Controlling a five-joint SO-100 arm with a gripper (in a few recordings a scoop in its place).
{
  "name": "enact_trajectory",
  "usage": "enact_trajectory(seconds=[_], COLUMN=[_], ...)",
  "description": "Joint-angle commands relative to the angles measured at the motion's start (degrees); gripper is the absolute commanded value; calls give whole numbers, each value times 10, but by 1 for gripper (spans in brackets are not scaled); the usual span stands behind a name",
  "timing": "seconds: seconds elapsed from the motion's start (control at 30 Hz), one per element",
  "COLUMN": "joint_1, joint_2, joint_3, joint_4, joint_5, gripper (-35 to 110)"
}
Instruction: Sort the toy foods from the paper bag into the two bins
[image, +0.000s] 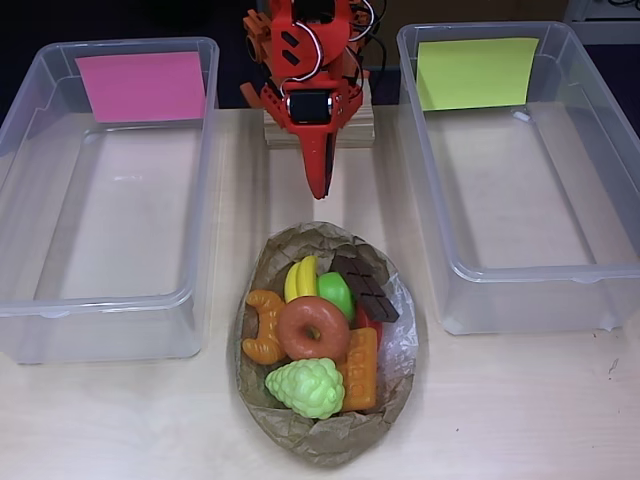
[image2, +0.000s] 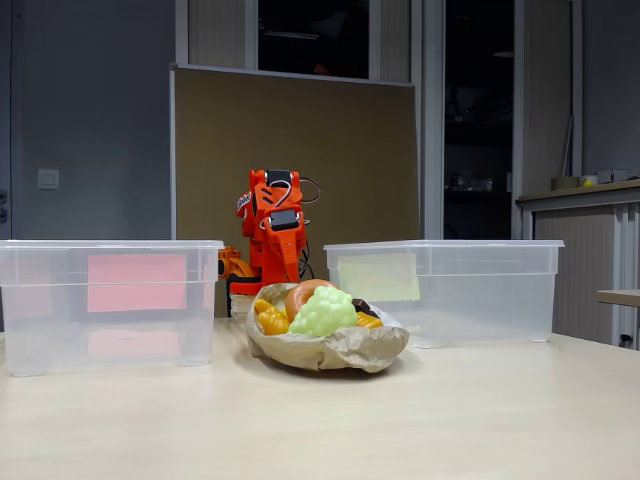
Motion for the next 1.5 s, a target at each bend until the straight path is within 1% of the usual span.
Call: enact_trajectory(seconds=[0.0, 0.9, 0.97, 1.03, 1.1, 1.13, 1.23, 1.27, 1.3, 1.37, 1.47], joint_1=[-11, -11, 16, 82, 100, 91, 62, 60, 55, 45, 41], joint_2=[3, 3, 2, 2, 2, 3, 9, 9, 9, -18, -94], joint_3=[4, 4, 4, 4, 4, 4, 2, -7, -23, -65, -144], joint_4=[6, 6, 6, 6, 5, 6, 11, 16, 25, 36, 7], joint_5=[10, 10, 10, 11, -1, -3, 1, -11, -42, -68, -95], gripper=[0, 0, 0, 0, 0, 4, 25, 26, 24, 22, 17])
